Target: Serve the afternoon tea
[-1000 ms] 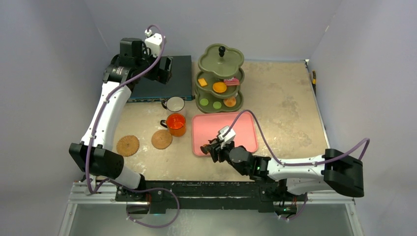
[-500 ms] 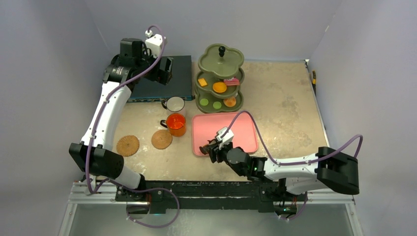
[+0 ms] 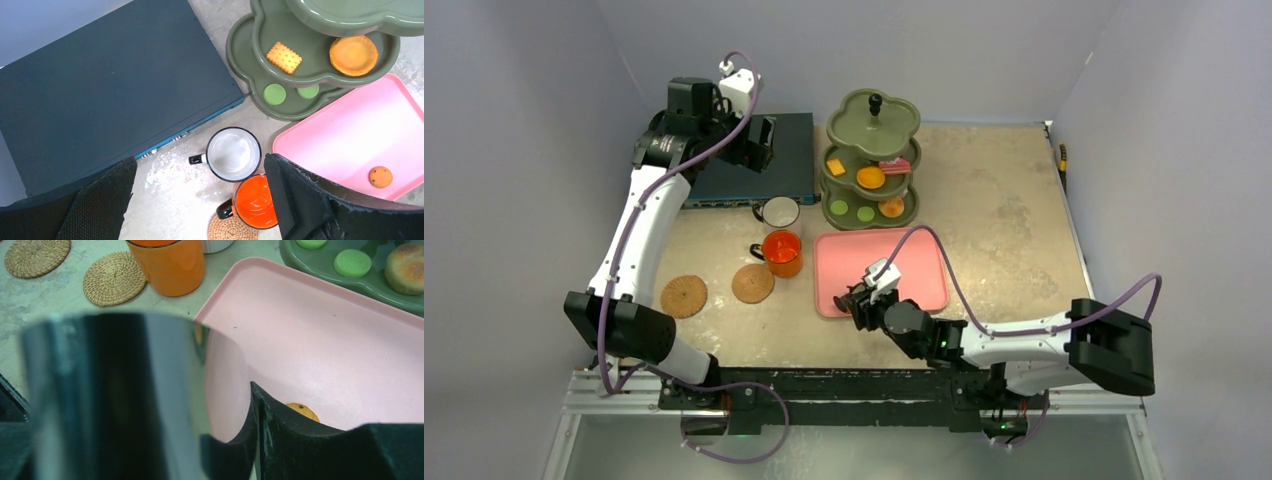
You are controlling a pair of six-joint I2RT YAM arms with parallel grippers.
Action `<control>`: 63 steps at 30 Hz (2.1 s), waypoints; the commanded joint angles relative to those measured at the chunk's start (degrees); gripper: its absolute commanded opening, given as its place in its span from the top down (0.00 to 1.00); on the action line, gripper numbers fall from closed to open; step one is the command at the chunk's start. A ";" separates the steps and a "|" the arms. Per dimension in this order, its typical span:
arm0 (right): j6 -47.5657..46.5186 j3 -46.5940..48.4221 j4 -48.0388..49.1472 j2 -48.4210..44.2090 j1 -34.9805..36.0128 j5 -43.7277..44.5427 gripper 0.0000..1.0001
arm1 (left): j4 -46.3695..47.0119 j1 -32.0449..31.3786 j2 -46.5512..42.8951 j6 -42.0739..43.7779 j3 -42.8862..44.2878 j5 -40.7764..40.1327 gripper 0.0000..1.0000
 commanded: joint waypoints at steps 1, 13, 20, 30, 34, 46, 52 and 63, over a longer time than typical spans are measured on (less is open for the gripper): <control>-0.23 -0.02 -3.92 -2.69 0.27 1.73 0.49 | 0.55 0.34 -1.92 -0.43 2.22 0.49 0.01; -2.79 2.15 -3.85 -7.20 0.33 2.24 0.60 | 0.52 0.33 -1.93 -0.53 2.47 0.27 0.01; -11.72 10.00 -2.26 -9.42 -0.61 2.44 0.60 | 0.51 0.37 -1.92 -0.81 2.58 0.53 0.01; -10.69 11.02 -5.03 -9.49 -4.76 -0.55 0.58 | 0.33 0.32 -2.75 -0.11 2.02 0.32 0.01; -6.34 6.43 -8.08 -12.36 -4.76 0.62 0.58 | 0.47 0.37 -2.74 -0.22 1.62 0.77 0.01; 3.18 1.44 -21.15 -17.81 -4.74 8.24 0.52 | 0.59 0.33 -2.23 -0.95 1.25 2.46 0.01; 7.25 1.30 -24.20 -17.74 -4.73 11.35 0.49 | 0.46 0.37 -1.93 -1.23 1.61 3.04 0.01; 13.83 3.41 -30.20 -16.07 -4.76 15.65 0.46 | 0.25 0.42 -1.92 -1.14 2.00 3.21 0.01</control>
